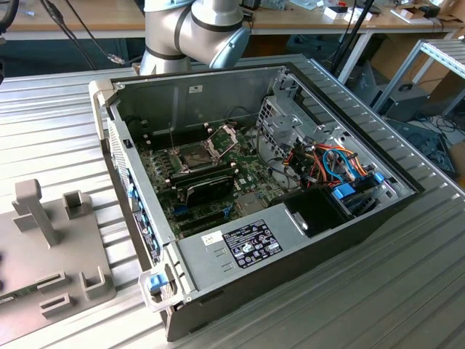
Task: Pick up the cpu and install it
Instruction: 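Reach for the cpu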
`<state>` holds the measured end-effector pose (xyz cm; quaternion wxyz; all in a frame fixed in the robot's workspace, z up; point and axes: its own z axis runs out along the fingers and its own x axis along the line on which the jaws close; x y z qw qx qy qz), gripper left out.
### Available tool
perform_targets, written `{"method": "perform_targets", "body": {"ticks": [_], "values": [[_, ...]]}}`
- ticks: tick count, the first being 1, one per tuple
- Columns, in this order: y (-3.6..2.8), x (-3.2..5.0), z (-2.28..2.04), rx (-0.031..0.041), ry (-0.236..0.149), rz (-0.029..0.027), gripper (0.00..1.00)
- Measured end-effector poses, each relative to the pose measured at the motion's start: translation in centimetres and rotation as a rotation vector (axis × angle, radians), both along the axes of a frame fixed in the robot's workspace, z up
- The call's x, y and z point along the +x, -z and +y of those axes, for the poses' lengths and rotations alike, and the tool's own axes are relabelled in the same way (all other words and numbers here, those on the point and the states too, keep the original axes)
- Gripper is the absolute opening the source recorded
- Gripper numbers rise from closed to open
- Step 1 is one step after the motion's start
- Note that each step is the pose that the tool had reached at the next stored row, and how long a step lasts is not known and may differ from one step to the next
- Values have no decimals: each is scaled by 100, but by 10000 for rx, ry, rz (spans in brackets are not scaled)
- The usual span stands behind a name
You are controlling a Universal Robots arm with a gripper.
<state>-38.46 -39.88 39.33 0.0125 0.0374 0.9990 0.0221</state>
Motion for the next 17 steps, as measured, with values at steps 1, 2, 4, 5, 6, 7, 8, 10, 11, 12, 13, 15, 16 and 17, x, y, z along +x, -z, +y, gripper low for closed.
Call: {"method": "perform_targets", "body": {"ticks": [1, 2, 4, 5, 6, 7, 8, 10, 11, 12, 13, 15, 16, 17], "values": [[0, -9, 0, 0, 0, 0, 11], [0, -22, 0, 0, -1, 0, 11], [0, -52, 0, 0, 0, 0, 11], [0, -62, 0, 0, 0, 0, 11], [0, -72, 0, 0, 0, 0, 11], [0, -84, 0, 0, 0, 0, 11], [0, -97, 0, -1, -1, 0, 11], [1, -123, 0, 0, -1, -1, 11], [0, -134, 0, 0, -1, 0, 11], [0, -143, 0, 0, -1, 1, 11], [0, -150, 0, 0, -1, 0, 11], [4, -158, -1, 1, -2, -2, 11], [6, -162, 0, 0, 0, -1, 11], [10, -167, 0, 0, -1, -1, 11]]}}
